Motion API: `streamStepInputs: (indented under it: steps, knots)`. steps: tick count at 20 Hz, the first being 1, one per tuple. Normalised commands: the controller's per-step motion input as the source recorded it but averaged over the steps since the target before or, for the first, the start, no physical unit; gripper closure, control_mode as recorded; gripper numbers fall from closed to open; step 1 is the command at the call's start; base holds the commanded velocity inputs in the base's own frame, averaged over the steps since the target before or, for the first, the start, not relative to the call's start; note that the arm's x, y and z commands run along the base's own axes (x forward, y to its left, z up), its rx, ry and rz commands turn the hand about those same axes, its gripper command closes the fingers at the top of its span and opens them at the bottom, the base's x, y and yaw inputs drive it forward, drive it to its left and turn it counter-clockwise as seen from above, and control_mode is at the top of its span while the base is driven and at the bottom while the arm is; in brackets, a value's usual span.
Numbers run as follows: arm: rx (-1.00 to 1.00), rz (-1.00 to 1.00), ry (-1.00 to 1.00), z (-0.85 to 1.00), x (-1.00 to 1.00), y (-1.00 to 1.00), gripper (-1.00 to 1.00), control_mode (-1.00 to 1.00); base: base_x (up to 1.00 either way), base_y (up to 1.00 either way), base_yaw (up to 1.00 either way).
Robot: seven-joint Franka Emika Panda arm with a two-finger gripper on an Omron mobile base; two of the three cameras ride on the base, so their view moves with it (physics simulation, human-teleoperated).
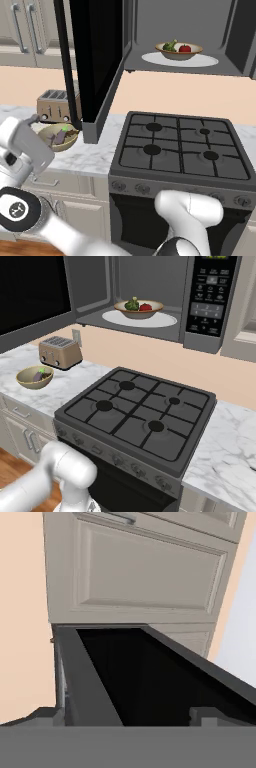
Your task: Place the bowl containing the tomato and broccoli in the microwave. Close the microwave door and press the start button to microwave the meal.
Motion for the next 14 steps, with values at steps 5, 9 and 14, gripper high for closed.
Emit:
streamStepInputs:
  steps: [5, 9, 14]
  knots:
    - [0.00, -0.19, 0.09, 0.20, 0.40, 0.23, -1.00, -1.00, 0.00, 0.00, 0.00]
    - [0.00, -0.19, 0.00, -0.05, 0.58, 0.00, -1.00, -1.00, 0.00, 0.00, 0.00]
    - [0.02, -0.26, -0.06, -0.05, 0.28, -0.31, -1.00, -1.00, 0.00, 0.00, 0.00]
